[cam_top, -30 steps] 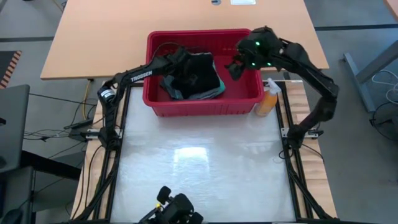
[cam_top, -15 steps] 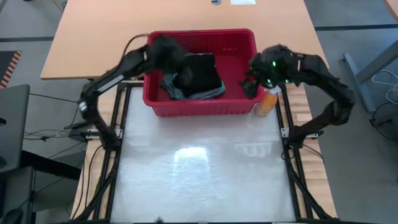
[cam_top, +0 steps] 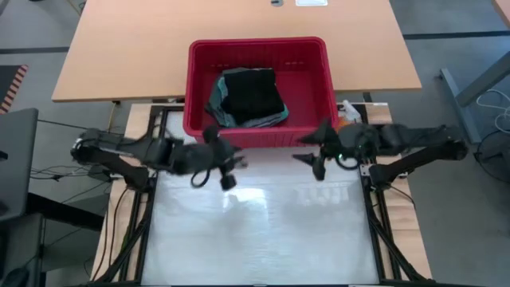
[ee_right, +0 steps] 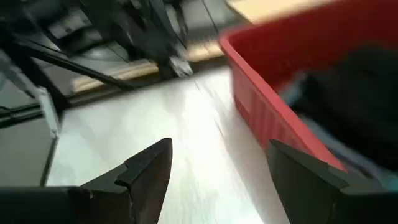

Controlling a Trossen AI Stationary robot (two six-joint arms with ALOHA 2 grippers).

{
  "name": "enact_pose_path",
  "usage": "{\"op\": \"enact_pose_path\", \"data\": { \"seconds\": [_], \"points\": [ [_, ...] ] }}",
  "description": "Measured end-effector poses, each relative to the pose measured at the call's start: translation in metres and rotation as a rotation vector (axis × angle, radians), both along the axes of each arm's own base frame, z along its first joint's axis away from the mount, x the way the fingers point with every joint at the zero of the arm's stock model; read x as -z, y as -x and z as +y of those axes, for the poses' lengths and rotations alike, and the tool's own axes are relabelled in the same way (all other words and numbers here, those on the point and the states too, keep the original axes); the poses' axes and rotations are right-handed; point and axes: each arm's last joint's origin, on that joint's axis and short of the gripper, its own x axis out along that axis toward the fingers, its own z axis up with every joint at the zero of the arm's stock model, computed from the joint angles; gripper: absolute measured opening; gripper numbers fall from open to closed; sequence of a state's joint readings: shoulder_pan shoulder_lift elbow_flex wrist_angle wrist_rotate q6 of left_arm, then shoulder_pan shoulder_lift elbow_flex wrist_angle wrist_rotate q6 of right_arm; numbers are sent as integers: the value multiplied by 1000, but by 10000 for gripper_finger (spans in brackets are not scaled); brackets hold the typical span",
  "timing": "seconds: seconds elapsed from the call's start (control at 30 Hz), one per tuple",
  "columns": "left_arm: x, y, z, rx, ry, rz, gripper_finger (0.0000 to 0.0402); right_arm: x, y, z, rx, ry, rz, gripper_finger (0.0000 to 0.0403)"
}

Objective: Fold Laundry from Bin
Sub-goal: Return to Home Position

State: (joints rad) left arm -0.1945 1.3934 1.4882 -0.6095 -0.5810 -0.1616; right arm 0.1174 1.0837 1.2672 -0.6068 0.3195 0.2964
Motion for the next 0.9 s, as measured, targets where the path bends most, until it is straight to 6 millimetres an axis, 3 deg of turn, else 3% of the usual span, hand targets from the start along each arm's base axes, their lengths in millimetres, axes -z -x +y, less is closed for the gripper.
{"op": "enact_pose_path", "data": {
  "seconds": [0.1, 0.27, 0.4, 0.57, 0.77, 0.9],
  "points": [
    [21, 13, -11, 39, 38, -67, 91, 21, -10, 8, -75, 21, -92, 275],
    [55, 48, -6, 46, 139, -154, 91, 54, -23, 12, -184, 5, -135, 218],
    [72, 86, 4, 19, 202, -272, 91, 78, -21, 12, -222, 0, -57, 131],
    [98, 124, 13, 47, 259, -410, 91, 104, -5, 4, -187, -28, -67, 19],
    [139, 153, 20, 83, 332, -586, 91, 138, 14, -9, -160, -91, -184, 36],
    [155, 172, 24, 111, 403, -701, 91, 151, 27, -14, -145, -119, -166, 19]
  ]
}}
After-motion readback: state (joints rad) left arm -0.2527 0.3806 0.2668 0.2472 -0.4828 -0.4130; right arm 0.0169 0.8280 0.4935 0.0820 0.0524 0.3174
